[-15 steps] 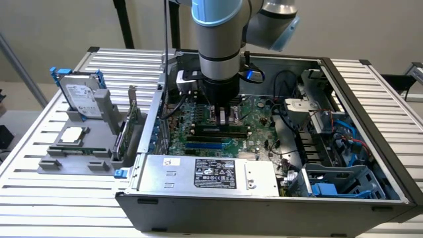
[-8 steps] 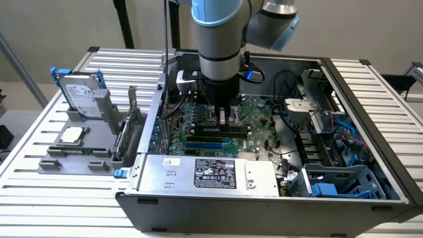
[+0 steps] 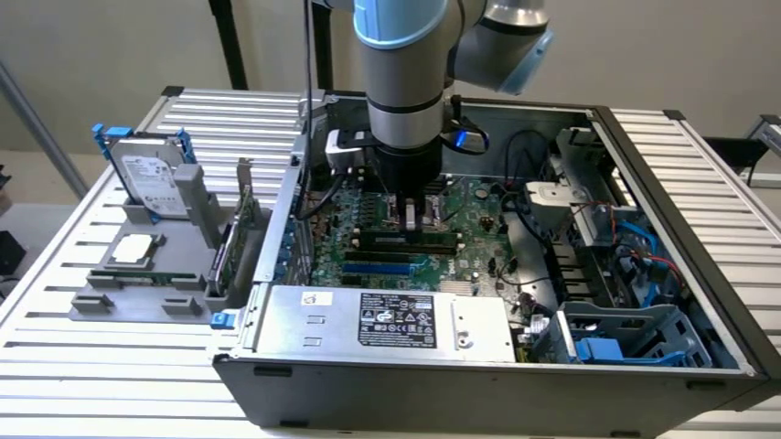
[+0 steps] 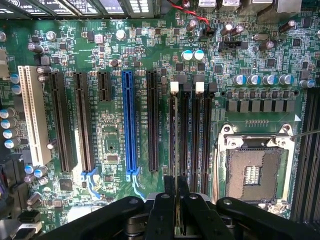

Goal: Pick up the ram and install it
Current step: 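Insert the ram into the slot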

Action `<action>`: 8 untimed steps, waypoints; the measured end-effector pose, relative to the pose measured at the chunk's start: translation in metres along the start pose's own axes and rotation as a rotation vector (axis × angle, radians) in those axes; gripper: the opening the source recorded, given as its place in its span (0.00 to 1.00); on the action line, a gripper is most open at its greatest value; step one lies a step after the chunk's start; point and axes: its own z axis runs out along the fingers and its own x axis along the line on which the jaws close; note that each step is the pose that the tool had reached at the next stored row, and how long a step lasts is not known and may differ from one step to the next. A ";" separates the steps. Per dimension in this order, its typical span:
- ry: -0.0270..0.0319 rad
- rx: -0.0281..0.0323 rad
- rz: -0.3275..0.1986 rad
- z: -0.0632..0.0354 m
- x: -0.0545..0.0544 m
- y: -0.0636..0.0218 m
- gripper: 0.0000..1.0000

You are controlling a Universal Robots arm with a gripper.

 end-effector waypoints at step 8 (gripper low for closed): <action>0.0032 0.0001 0.007 0.0011 0.000 0.0002 0.13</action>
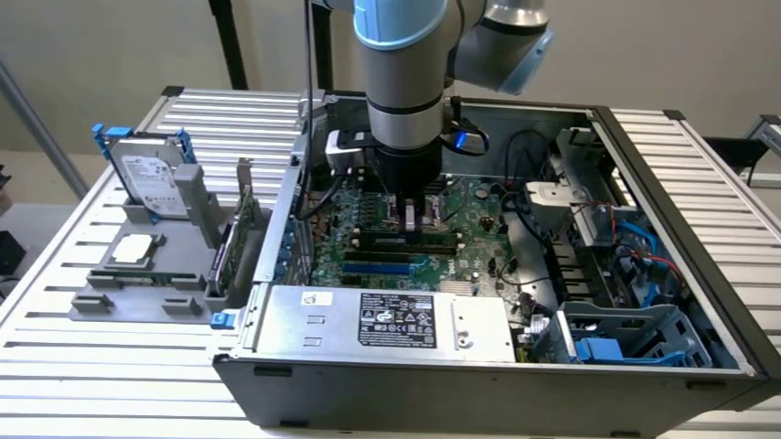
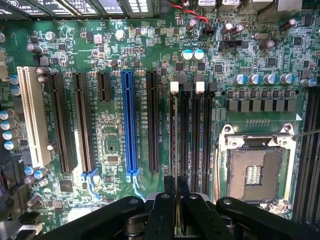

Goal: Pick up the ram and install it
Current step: 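Insert the ram into the slot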

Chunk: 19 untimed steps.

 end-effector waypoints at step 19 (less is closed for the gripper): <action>0.0064 0.0006 0.019 0.0028 0.000 0.0004 0.13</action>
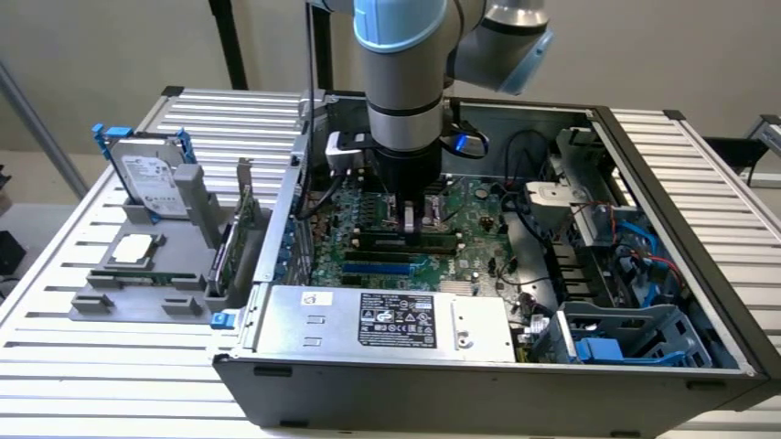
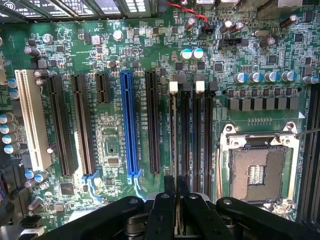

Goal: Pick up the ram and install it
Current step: 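Insert the ram into the slot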

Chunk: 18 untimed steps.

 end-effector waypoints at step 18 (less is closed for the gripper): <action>0.0011 -0.0345 -0.001 -0.0243 -0.001 -0.0067 0.21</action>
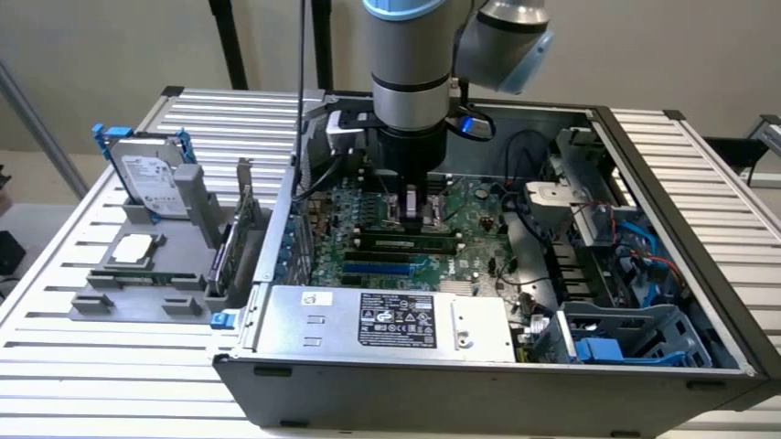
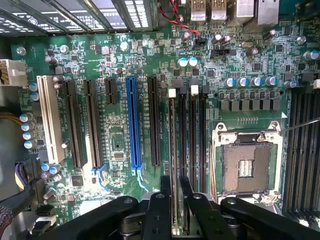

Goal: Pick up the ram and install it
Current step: 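Insert the ram into the slot, then press down the ram until it locks into place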

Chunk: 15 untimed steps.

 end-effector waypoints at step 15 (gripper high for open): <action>-0.0088 -0.0176 0.001 0.0005 0.000 -0.0057 0.21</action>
